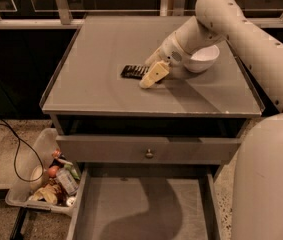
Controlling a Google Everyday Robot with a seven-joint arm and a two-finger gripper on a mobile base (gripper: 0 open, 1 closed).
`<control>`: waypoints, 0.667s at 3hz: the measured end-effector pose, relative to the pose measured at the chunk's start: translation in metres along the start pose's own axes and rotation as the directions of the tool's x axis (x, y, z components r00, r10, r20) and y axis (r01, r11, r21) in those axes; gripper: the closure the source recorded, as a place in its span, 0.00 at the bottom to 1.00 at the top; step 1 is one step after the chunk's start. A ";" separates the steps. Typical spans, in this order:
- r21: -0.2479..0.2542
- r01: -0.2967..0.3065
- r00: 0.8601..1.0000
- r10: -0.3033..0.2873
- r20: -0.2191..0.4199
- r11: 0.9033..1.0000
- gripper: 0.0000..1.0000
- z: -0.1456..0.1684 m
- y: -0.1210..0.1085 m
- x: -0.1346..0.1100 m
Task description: Place rxbar chocolate into middle drawer
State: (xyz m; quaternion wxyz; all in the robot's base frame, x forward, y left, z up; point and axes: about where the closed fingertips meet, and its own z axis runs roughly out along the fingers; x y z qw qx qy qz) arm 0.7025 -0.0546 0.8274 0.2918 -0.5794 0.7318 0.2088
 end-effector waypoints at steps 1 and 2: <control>0.000 0.000 1.000 0.000 0.000 1.000 0.65 0.000 0.000 0.000; 0.000 0.000 1.000 0.000 0.000 1.000 0.89 0.000 0.000 0.000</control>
Offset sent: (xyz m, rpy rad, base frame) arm 0.0000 0.0000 0.0000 0.0000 0.0000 0.0000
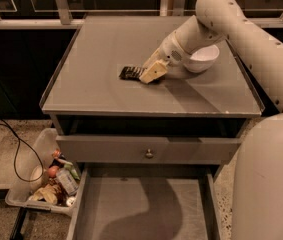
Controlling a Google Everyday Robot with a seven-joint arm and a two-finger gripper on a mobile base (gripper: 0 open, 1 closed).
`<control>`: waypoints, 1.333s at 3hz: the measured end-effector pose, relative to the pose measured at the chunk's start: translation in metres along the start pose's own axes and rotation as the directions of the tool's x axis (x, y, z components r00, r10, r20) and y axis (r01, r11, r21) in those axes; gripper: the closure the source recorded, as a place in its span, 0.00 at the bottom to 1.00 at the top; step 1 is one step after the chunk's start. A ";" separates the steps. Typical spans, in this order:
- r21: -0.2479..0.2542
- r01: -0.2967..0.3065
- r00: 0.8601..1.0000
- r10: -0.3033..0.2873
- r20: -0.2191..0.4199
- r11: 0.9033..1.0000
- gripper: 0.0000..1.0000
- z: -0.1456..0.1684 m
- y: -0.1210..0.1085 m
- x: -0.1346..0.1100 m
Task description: Place rxbar chocolate into middle drawer
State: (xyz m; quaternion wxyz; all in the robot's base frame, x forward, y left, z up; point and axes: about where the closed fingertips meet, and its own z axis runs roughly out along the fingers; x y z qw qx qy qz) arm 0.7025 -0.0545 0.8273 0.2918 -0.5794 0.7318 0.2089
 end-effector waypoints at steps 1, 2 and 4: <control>-0.001 0.000 1.000 0.000 0.000 1.000 1.00 -0.003 0.000 -0.002; -0.006 -0.010 1.000 0.010 0.005 1.000 1.00 -0.013 0.008 0.002; 0.000 0.063 0.997 -0.063 0.033 0.998 1.00 -0.064 0.045 -0.014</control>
Offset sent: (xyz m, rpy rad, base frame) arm 0.0000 0.0000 0.0000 0.0000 0.0000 0.0000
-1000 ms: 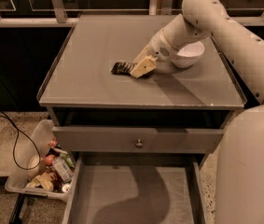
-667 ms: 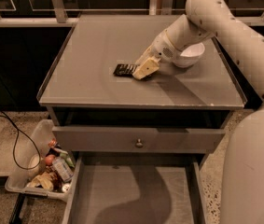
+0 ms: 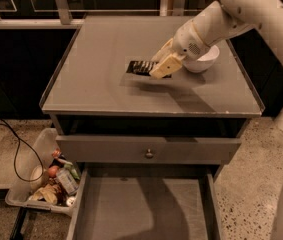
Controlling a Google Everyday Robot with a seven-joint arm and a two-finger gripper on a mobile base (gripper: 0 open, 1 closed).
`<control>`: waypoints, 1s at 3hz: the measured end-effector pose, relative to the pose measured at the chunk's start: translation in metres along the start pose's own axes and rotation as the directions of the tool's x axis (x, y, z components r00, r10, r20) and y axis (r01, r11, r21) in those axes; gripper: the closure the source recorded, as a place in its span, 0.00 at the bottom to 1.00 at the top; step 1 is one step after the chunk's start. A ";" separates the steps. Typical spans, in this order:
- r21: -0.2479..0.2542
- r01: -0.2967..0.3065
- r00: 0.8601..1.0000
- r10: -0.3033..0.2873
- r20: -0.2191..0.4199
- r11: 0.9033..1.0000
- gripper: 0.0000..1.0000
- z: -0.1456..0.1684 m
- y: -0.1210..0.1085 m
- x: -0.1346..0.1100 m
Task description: Place rxbar chocolate into middle drawer
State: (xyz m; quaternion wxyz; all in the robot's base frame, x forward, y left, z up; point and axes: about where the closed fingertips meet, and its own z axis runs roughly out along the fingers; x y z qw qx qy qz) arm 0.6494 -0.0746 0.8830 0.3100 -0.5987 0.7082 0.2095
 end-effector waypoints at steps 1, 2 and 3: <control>0.022 0.037 0.999 -0.037 0.005 0.999 1.00 -0.028 0.023 -0.002; 0.087 0.056 0.998 -0.057 0.000 0.995 1.00 -0.060 0.057 0.014; 0.198 0.036 0.999 -0.033 -0.017 0.980 1.00 -0.091 0.096 0.043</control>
Offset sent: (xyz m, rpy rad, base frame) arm -0.1286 -0.0913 0.0238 -0.0418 -0.1451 -0.0934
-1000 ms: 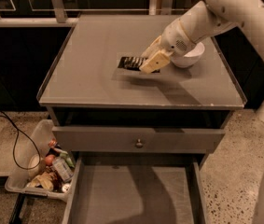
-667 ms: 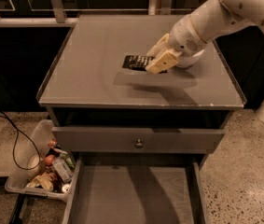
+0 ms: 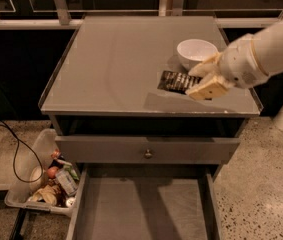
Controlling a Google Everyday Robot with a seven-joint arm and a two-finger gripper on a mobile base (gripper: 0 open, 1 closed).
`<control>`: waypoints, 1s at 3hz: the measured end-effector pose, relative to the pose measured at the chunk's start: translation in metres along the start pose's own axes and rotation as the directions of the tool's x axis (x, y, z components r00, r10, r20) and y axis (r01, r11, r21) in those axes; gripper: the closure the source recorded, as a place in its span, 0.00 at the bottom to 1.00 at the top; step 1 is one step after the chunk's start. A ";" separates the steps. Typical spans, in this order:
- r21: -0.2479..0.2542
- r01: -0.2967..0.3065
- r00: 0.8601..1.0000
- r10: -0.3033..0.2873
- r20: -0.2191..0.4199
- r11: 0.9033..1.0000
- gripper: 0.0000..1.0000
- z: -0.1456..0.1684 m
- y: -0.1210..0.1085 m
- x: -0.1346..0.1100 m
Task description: Place rxbar chocolate into middle drawer
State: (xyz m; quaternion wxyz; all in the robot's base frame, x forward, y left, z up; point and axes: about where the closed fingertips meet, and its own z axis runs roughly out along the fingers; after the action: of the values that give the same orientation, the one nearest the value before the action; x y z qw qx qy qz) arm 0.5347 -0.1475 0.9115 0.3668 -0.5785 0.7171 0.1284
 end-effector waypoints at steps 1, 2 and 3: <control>0.090 -0.041 0.999 0.041 -0.004 0.995 1.00 -0.022 0.036 0.038; 0.098 -0.094 0.996 0.094 0.002 0.991 1.00 -0.033 0.064 0.077; 0.101 -0.093 0.996 0.093 0.003 0.991 1.00 -0.029 0.061 0.076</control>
Offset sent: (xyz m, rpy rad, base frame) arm -0.1111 -0.0884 -0.0813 0.0655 0.0346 -0.1722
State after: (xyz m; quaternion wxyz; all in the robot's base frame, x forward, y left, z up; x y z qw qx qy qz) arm 0.4623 -0.2032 0.8656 0.3883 -0.5254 0.7493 0.1085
